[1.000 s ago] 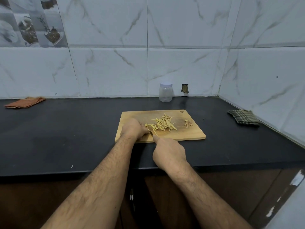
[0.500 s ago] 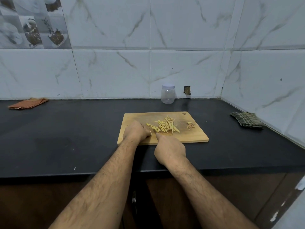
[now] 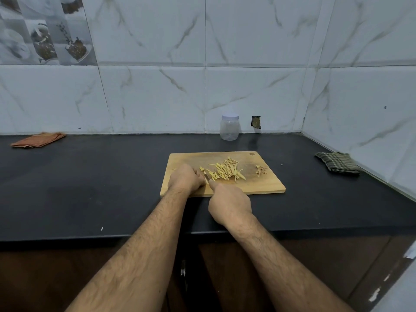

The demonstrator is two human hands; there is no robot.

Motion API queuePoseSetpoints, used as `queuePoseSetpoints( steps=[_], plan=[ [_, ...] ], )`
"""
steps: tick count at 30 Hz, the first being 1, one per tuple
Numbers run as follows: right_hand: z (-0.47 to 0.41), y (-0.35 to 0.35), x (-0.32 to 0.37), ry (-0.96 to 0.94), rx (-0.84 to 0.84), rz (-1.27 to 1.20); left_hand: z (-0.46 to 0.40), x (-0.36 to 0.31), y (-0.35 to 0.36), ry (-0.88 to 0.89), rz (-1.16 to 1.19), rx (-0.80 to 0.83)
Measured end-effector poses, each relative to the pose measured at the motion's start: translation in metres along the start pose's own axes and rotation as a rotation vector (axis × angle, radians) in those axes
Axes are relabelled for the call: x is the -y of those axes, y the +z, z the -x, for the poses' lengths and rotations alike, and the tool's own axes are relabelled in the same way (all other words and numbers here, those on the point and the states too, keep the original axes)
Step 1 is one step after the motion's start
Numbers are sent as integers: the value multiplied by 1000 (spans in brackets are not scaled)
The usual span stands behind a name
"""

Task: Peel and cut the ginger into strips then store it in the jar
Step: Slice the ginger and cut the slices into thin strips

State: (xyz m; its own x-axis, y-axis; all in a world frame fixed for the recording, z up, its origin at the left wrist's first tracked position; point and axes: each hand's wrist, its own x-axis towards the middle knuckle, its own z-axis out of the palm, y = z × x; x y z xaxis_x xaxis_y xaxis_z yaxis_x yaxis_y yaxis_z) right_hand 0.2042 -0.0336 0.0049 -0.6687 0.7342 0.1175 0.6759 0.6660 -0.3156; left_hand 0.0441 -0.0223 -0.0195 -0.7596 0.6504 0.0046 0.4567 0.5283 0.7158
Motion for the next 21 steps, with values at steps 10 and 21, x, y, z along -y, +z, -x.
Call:
queuePoseSetpoints(
  steps=[10,21],
  plan=[
    [1,4,-3,-19,-33,-11,0,2,-1,14,-10,2],
    [-11,6,6,2,-8,83,2,-1,-2,27,-13,15]
  ],
)
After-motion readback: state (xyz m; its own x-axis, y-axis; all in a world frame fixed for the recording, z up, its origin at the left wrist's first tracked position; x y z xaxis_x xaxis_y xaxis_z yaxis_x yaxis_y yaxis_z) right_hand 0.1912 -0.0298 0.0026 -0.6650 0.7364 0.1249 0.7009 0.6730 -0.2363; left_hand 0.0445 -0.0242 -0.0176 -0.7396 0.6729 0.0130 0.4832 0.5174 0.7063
